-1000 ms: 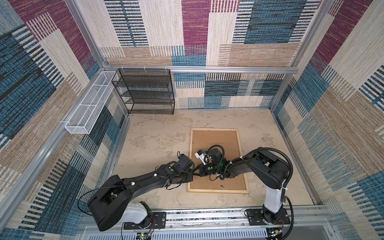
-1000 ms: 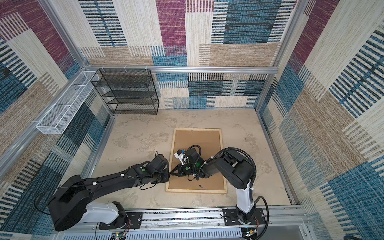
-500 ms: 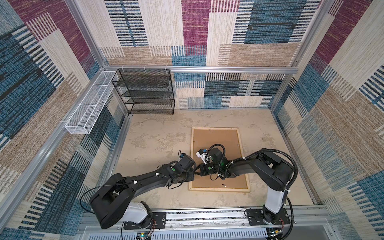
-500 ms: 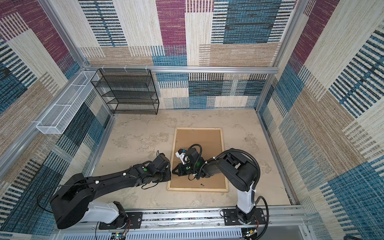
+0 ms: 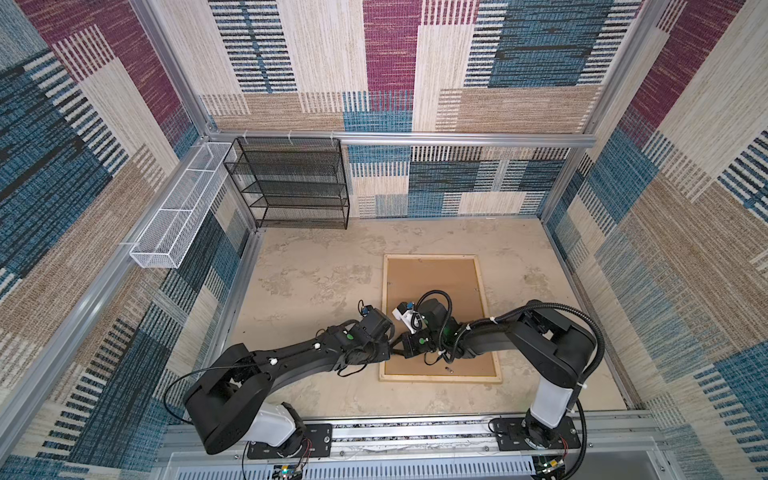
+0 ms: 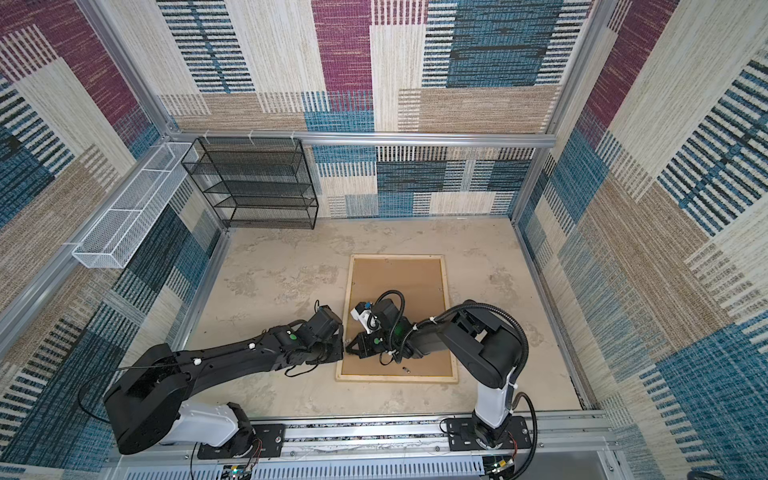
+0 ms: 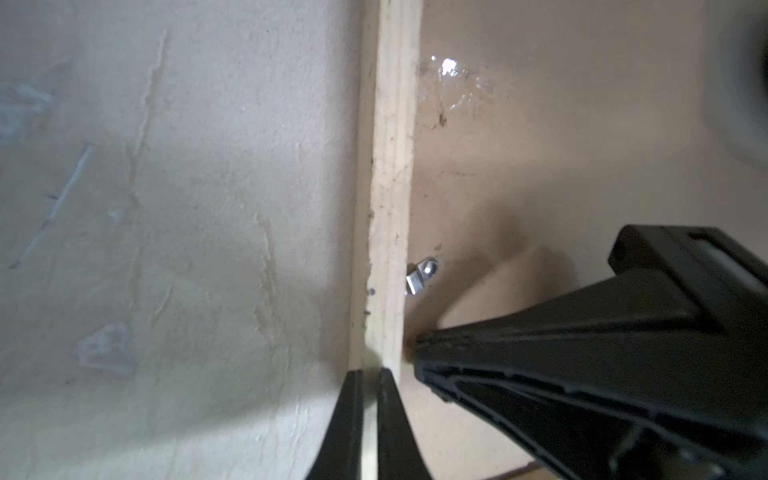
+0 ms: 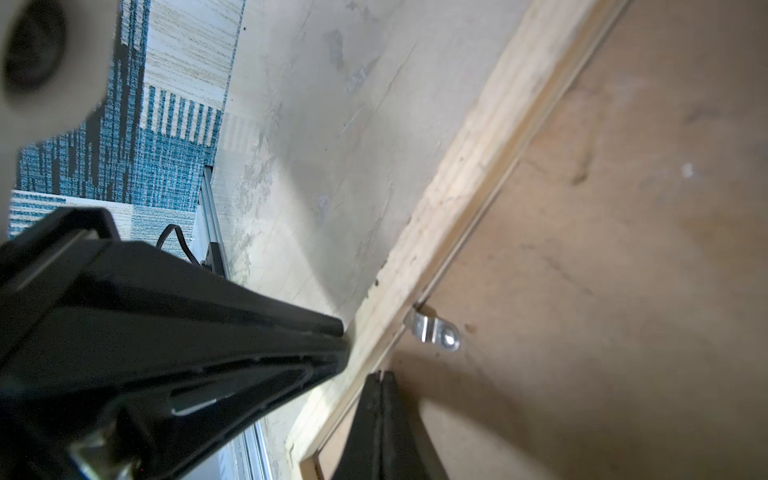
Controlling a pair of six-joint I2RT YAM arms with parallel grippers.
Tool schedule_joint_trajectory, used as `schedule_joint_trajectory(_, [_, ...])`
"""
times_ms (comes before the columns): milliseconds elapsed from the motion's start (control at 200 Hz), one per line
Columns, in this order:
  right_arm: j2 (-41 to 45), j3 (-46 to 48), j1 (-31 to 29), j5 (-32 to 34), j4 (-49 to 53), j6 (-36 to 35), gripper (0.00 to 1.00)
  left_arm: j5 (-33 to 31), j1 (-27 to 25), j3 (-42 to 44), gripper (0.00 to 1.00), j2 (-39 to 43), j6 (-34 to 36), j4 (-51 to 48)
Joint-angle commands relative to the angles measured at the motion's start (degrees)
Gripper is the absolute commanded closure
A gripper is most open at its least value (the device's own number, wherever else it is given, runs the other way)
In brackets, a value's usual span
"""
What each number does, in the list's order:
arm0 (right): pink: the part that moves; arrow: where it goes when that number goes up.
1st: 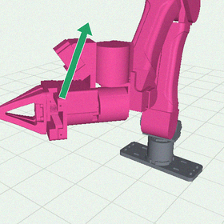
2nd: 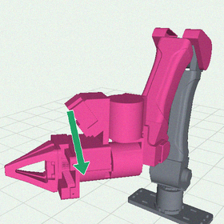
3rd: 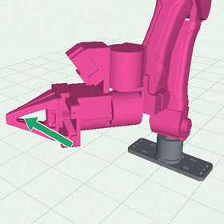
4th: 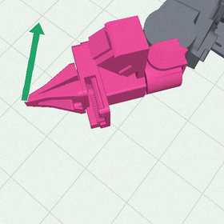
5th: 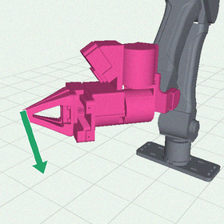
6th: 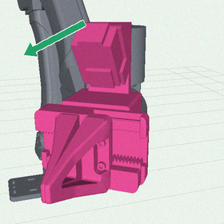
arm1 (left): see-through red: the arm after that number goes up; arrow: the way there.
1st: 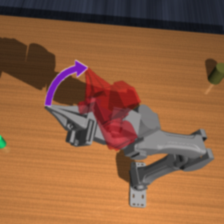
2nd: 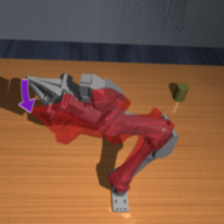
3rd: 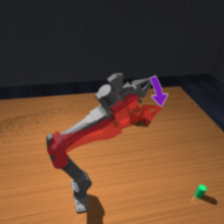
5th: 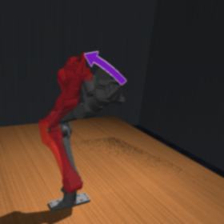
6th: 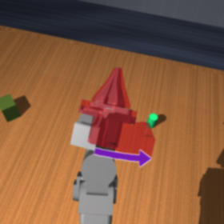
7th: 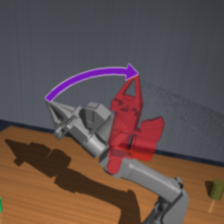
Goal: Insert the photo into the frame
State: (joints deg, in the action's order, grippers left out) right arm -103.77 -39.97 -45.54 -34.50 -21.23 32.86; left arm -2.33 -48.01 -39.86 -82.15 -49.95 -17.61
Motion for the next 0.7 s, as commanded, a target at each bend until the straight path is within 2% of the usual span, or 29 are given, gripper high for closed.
schedule_joint_trajectory(0, [0.4,0.6,-0.1,2.2,5.2,-0.7,1.00,1.4,-0.1,0.3,0.98,-1.9,-0.2,-2.6])
schedule_joint_trajectory(366, [-2.1,-2.6,-0.1,9.1,7.5,0.2,1.00,2.0,0.0,-0.4,0.99,-2.6,0.2,-3.2])
schedule_joint_trajectory(691, [-1.0,-3.5,-0.1,15.0,10.5,-0.3,1.00,1.7,0.0,-0.5,1.00,-2.6,0.4,-3.8])
